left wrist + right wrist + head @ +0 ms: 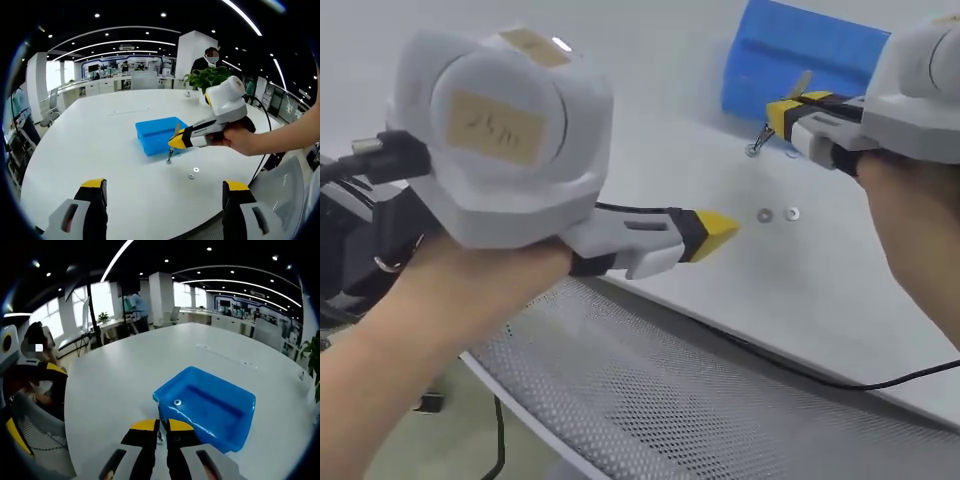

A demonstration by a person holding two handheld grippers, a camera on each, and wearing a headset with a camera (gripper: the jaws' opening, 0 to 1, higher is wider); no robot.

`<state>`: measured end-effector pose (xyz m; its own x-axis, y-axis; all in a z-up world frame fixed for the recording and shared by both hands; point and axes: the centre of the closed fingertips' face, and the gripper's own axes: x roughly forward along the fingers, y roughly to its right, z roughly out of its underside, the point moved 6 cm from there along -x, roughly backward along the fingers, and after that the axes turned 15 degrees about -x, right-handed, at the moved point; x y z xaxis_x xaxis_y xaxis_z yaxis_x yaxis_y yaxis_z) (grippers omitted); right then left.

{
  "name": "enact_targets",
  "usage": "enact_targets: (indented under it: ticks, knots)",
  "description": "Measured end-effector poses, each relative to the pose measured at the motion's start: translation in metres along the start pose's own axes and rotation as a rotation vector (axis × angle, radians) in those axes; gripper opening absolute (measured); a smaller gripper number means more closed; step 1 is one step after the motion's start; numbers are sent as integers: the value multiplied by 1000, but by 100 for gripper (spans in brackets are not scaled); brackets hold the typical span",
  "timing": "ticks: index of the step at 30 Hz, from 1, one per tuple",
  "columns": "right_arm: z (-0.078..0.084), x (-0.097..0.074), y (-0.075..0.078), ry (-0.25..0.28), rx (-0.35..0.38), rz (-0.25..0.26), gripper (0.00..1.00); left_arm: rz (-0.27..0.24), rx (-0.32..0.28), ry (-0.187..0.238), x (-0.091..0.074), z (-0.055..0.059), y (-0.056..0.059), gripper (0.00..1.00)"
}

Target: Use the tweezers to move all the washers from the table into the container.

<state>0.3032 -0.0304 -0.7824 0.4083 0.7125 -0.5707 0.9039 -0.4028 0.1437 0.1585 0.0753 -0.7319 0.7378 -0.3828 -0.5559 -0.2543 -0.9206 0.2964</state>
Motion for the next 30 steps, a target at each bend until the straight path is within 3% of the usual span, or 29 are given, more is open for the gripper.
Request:
enact_targets:
  ticks: [7,23,30]
  knots:
    - [2,-3,-6,4,-96,-4,1,2,1,2,-1,-1,0,98]
    - [-2,-7,-2,-29,-56,-30,0,7,12,25,-5,-6,2,97]
    - [-10,-17,1,-1,-6,-54,0,-2,15,21,-7,-4,2,99]
